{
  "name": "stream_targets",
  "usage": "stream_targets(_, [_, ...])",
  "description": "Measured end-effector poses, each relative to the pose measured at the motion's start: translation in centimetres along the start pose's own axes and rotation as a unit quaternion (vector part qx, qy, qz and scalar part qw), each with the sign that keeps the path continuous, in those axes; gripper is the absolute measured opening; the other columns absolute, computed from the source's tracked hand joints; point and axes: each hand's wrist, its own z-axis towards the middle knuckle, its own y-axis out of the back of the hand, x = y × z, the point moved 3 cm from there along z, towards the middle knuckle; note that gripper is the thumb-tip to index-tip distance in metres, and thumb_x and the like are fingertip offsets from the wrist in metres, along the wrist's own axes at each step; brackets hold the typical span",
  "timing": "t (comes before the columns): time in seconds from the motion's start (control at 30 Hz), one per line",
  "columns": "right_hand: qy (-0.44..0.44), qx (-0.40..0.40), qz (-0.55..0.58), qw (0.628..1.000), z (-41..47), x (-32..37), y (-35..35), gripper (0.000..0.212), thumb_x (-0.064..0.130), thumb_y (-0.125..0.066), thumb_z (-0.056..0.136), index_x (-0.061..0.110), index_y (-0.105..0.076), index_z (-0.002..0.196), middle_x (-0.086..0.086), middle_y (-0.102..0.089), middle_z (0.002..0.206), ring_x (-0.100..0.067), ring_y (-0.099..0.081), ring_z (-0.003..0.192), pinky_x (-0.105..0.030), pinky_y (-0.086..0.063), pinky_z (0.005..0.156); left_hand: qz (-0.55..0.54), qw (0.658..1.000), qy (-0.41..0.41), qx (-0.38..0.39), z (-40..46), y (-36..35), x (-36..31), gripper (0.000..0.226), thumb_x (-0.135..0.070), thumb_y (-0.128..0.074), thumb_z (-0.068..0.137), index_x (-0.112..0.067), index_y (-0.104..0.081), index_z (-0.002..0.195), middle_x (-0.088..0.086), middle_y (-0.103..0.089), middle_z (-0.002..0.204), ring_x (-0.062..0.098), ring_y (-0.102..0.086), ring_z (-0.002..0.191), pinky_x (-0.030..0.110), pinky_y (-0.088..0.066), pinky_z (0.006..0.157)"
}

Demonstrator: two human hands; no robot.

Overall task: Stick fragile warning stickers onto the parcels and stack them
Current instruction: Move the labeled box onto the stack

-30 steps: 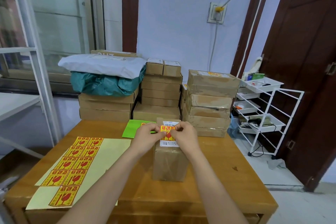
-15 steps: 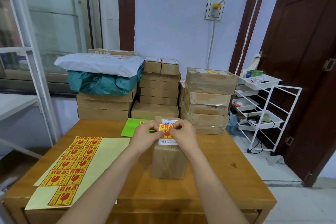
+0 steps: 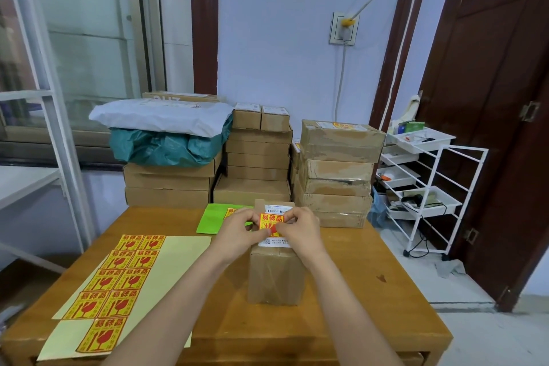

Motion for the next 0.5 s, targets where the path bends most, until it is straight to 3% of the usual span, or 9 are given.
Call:
stream_targets(0.1, [0.005, 0.018, -0.023, 1.000, -0.1, -0.1, 0.2, 0.024, 0.013, -0.069, 0.078, 0.023, -0.051, 0.067, 0.000, -0.049, 0.098, -0.018, -0.040, 0.105, -0.027, -0.033, 0.082, 0.010, 1.000, -0.005, 0.000, 0.0, -0.2, -0.1, 0.021, -0.011, -0.075, 0.077, -0.022, -0.058, 0.071, 0.007, -0.060, 0.098, 0.024, -0.058, 0.097, 0.043, -0.046, 0.093])
stream_targets(0.3, [0.040, 0.020, -0.029, 0.999, -0.8, -0.7, -0.1, 0.013, 0.015, -0.064, 0.084, 0.014, -0.055, 0.093, 0.001, -0.050, 0.103, -0.017, -0.038, 0.109, -0.021, -0.027, 0.078, 0.004, 1.000, -0.015, -0.024, -0.3, -0.6, 0.5, 0.014, -0.012, -0.074, 0.078, -0.019, -0.063, 0.083, 0.002, -0.058, 0.096, 0.021, -0.057, 0.099, 0.043, -0.046, 0.093])
stream_targets(0.37, [0.055, 0.021, -0.036, 0.998, -1.2, -0.9, -0.3, 0.022, 0.017, -0.062, 0.086, 0.012, -0.055, 0.106, 0.004, -0.047, 0.105, -0.013, -0.033, 0.109, -0.017, -0.025, 0.076, 0.006, 0.999, -0.011, -0.044, -0.3, -0.7, 0.4, 0.024, -0.013, -0.075, 0.077, -0.020, -0.059, 0.093, -0.001, -0.057, 0.101, 0.015, -0.057, 0.100, 0.034, -0.050, 0.087])
stream_targets(0.43, [0.062, 0.023, -0.050, 0.997, -1.4, -1.0, -0.4, 0.034, 0.020, -0.061, 0.087, 0.011, -0.053, 0.118, 0.005, -0.046, 0.110, -0.010, -0.030, 0.110, -0.016, -0.026, 0.081, -0.007, 0.999, 0.013, -0.051, -0.2, -0.5, 0.2, 0.049, -0.014, -0.078, 0.074, -0.019, -0.048, 0.113, -0.004, -0.053, 0.110, 0.007, -0.056, 0.098, 0.019, -0.049, 0.076])
stream_targets(0.5, [0.065, 0.026, -0.071, 0.995, -1.3, -0.9, -0.4, 0.040, 0.023, -0.060, 0.088, 0.011, -0.050, 0.124, 0.003, -0.047, 0.118, -0.012, -0.030, 0.115, -0.017, -0.027, 0.084, -0.017, 0.998, 0.026, -0.048, 0.1, -0.3, 0.1, 0.067, -0.014, -0.080, 0.072, -0.014, -0.040, 0.126, -0.002, -0.052, 0.116, 0.005, -0.056, 0.096, 0.013, -0.047, 0.069])
